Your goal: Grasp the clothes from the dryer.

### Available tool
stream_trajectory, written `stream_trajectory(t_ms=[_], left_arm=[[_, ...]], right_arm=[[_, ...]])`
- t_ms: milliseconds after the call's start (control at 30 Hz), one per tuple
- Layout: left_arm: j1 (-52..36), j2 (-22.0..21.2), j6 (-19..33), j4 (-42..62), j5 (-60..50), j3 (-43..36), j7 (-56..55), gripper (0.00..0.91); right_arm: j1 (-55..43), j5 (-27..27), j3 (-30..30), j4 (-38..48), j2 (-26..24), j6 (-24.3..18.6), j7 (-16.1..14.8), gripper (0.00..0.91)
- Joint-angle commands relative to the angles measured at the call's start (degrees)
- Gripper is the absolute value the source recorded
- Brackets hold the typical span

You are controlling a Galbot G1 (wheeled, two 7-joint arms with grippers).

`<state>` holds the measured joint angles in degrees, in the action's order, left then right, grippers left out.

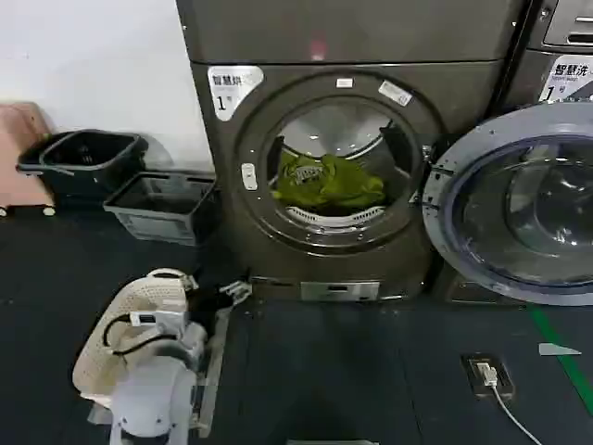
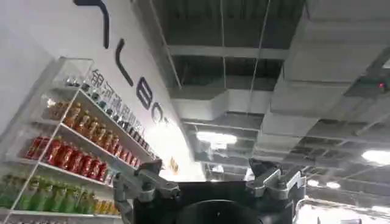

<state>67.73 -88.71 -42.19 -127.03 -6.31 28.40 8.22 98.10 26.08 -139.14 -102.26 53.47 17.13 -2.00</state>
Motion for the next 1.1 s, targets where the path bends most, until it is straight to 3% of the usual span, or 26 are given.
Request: stream_trajectory(t_ms=[33, 267, 500, 1100], left_arm=[[0.13, -0.03, -2.81, -0.01, -0.17, -0.12, 0.01, 0.907], [0.28, -0.04, -2.81, 0.14, -0.17, -0.09, 0.01, 0.907], [0.44, -0.04, -2.81, -0.01, -0.22, -0.24, 0.05, 0.907], [0.36, -0.02, -2.81, 0.17, -0.37, -0.25, 0.19, 0.907]], right_arm=[[0.04, 0.02, 0.95, 1.09, 0.08, -4.40, 1.09, 0.907], [-0.11, 0.03, 1.07, 2.20, 0.04, -5.92, 1.67, 0.907], [0.05, 0.02, 0.89, 2.58, -0.02, -4.64, 3.76, 0.907], [0.01, 0.02, 0.68, 3.09, -0.01, -4.41, 4.15, 0.907]])
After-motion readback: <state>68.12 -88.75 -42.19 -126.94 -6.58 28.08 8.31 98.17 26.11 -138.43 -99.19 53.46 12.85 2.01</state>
